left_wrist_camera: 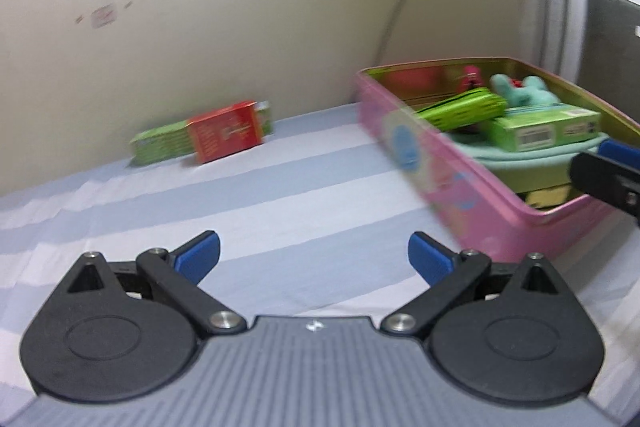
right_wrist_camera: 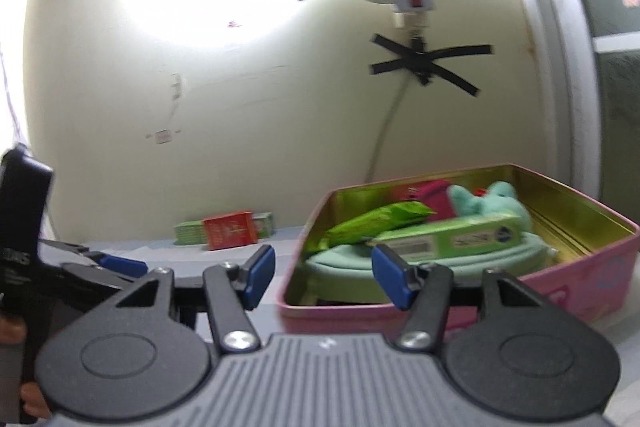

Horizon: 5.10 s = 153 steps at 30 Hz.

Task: Organize objects
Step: 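Move the right tool toward the red box and green box, then grasp the red Filter Kings box with the right tool, then carry the red box to the pink tin and release it inside, then move the right tool back to the green Crest toothpaste box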

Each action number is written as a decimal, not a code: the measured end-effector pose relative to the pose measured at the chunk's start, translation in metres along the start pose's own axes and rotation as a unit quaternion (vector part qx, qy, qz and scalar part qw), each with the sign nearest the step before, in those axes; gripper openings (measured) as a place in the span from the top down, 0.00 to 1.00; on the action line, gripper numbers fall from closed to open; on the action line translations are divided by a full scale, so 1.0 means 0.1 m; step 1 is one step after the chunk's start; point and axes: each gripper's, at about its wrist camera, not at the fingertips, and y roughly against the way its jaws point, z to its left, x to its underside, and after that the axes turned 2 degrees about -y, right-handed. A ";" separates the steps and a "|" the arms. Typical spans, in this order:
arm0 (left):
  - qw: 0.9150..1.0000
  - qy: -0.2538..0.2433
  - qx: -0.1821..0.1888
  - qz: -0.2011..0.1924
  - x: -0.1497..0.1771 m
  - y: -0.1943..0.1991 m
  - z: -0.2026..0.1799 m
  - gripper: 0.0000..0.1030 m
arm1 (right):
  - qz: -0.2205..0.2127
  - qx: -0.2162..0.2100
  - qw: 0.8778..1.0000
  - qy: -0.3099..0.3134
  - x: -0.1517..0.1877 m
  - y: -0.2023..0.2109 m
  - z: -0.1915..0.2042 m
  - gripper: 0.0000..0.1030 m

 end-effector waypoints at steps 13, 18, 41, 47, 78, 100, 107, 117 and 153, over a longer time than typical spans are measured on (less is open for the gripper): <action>0.995 0.069 -0.067 0.031 0.30 -0.25 0.87 0.02 | 0.069 -0.064 0.994 0.061 0.12 -0.54 0.80 0.43; 0.989 0.113 -0.082 0.042 0.39 -0.35 1.15 0.02 | 0.098 -0.081 0.990 0.066 0.15 -0.80 0.99 0.42; 0.973 0.200 -0.099 0.050 0.45 -0.43 1.54 0.00 | 0.139 0.018 0.984 0.114 -0.12 -3.36 1.53 0.00; 0.974 0.199 -0.099 0.051 0.45 -0.43 1.53 0.00 | 0.169 0.039 0.982 0.075 -0.10 -3.72 1.35 0.04; 0.976 0.216 0.025 0.021 0.44 -0.22 1.47 0.00 | 0.167 -0.072 0.975 0.128 0.54 -0.39 0.80 0.04; 0.963 0.148 0.212 0.073 0.69 0.43 0.58 0.07 | 0.182 -0.099 0.966 0.158 0.63 -0.22 0.73 0.00; 0.971 0.099 0.201 0.086 0.63 0.28 0.25 0.18 | 0.198 -0.108 0.964 0.138 0.64 -0.34 0.67 0.11; 0.959 0.066 0.272 0.040 0.03 0.40 -0.13 0.28 | 0.063 -0.088 0.983 0.150 0.26 0.10 0.52 0.11; 0.996 0.068 0.056 0.010 -0.31 -0.06 0.07 0.11 | -0.014 0.012 0.999 0.031 -0.19 -0.07 -0.13 0.01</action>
